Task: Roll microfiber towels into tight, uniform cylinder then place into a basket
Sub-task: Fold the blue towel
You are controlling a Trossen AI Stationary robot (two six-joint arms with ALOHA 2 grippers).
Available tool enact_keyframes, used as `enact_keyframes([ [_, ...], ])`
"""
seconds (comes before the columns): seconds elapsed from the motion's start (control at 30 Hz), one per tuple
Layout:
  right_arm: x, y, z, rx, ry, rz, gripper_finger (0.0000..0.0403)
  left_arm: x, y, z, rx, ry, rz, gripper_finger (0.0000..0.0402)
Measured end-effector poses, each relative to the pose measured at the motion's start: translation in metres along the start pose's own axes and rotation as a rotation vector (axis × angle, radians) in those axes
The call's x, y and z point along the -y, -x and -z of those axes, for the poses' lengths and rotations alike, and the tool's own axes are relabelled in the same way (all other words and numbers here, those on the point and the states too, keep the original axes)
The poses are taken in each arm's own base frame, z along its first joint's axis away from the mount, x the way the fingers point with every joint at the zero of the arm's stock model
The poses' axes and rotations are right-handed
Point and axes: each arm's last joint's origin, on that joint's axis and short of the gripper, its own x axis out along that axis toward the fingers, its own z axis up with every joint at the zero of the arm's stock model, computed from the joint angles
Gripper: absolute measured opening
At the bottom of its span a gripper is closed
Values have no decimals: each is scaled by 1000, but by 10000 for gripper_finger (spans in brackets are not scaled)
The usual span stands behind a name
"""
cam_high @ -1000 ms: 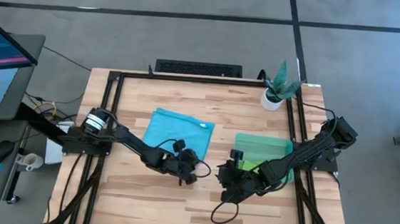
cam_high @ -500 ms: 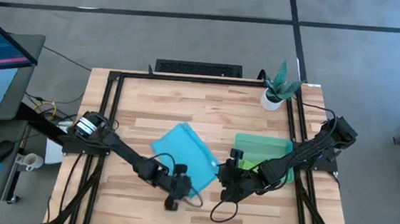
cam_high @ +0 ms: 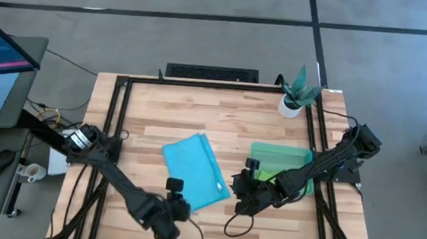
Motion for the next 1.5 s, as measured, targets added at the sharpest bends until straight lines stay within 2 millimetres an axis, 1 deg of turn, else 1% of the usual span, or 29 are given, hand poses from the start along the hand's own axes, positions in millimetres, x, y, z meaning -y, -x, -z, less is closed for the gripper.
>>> enact_keyframes([
  [0.07, 0, 0, 0, 0, 0, 0, 171, 5, 4, -4, 103, 10, -56, 82],
  [0.13, 0, 0, 0, 0, 0, 0, 171, 8, 5, -6, 165, 21, -90, 82],
  [0.27, 0, 0, 0, 0, 0, 0, 171, 4, -2, -8, 216, 63, -148, 82],
  [0.43, 0, 0, 0, 0, 1, 0, 171, -13, -28, -8, 240, 183, -186, 82],
  [0.57, 0, 0, 0, 0, 1, 0, 171, -22, -49, -3, 250, 244, -149, 82],
  [0.63, 0, 0, 0, 0, 2, 0, 171, -23, -57, 0, 250, 257, -97, 82],
  [0.77, 0, 0, 0, 0, 2, 0, 171, -23, -70, 16, 198, 263, -14, 83],
  [0.87, 0, 0, 0, 0, 3, 0, 171, -23, -75, 25, 164, 288, 15, 83],
  [0.97, 0, 0, 0, 0, 2, 0, 171, -22, -80, 36, 97, 268, 66, 83],
  [1.1, 0, 0, 0, 3, 0, -2, 171, -23, -81, 43, 42, 236, 94, 83],
  [1.23, 0, 0, 0, 3, 0, -2, 171, -28, -81, 52, -27, 129, 19, 83],
  [1.37, 0, 0, 0, 3, -1, -2, 171, -40, -83, 60, -68, 67, -154, 83],
  [1.5, 0, 0, 0, 3, -2, -2, 171, -44, -85, 57, -79, 69, -172, 83],
])
